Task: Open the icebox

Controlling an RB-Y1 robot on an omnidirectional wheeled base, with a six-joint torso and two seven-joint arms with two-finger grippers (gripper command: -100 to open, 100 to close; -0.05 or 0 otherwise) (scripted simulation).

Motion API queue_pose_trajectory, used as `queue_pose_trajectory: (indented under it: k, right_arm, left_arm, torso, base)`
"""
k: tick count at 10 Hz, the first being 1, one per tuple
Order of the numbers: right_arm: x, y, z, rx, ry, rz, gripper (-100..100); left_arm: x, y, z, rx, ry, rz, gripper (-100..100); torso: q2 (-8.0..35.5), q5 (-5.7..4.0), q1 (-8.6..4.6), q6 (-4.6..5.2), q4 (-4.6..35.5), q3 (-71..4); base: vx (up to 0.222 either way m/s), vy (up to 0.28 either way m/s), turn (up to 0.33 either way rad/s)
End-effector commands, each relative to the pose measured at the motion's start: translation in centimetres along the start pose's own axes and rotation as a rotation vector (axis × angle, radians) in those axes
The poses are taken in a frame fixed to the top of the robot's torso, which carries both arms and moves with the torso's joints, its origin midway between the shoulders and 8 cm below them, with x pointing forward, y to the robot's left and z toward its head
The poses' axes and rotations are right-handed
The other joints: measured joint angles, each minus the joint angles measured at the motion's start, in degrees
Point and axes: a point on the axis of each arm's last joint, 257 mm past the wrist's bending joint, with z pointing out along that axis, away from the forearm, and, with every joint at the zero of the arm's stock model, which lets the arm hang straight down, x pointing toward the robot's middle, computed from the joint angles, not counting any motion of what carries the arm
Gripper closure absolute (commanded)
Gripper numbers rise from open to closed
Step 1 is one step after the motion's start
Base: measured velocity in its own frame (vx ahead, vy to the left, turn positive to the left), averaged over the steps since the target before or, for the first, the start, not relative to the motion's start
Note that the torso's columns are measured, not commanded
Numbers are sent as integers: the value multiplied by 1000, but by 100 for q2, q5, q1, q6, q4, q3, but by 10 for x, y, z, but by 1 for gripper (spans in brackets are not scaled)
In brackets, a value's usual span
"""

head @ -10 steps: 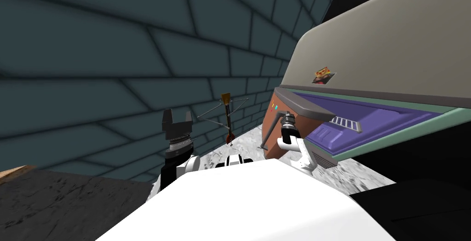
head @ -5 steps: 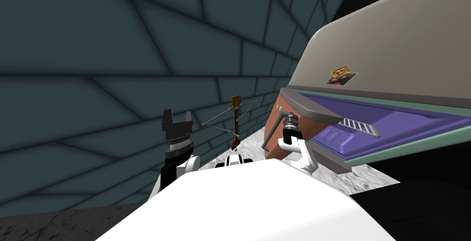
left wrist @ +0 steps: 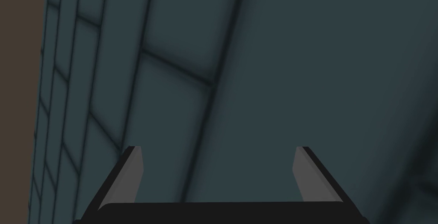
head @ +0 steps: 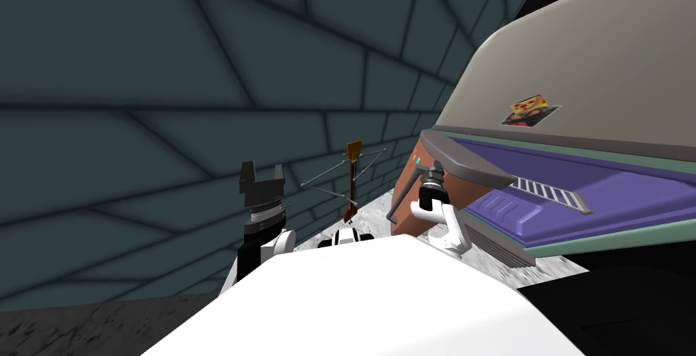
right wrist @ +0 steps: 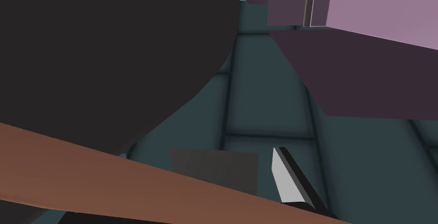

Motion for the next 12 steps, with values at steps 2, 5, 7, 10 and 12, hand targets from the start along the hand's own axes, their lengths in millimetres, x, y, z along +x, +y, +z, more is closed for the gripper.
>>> queue_pose_trajectory:
  k: [2, 5, 7, 10, 12]
  right_arm:
    - [2, -22, -3, 2, 37, -11, -100]
    - [2, -38, -7, -4, 63, -15, -100]
    - [5, -18, -9, -43, 68, -19, 0]
    - [7, -13, -10, -55, 73, -23, 0]
    - [8, -11, -10, -60, 75, -24, 0]
  left_arm:
    - [0, 0, 0, 0, 0, 0, 0]
    - [0, 0, 0, 0, 0, 0, 0]
    - [0, 0, 0, 0, 0, 0, 0]
    - [0, 0, 0, 0, 0, 0, 0]
    - [0, 0, 0, 0, 0, 0, 0]
  torso:
    - [-42, 29, 63, -15, -5, -31]
    - [-21, 64, 69, -13, 26, -26]
    - [-7, 53, 70, -6, 22, -14]
    - [-13, 24, 61, -9, 0, -10]
    - [-17, 17, 53, -8, -4, -12]
  base:
    - [-49, -42, 92]
    - [-30, -34, 112]
    - [-4, -13, 13]
    - [4, -6, 0]
    - [0, 0, 0]
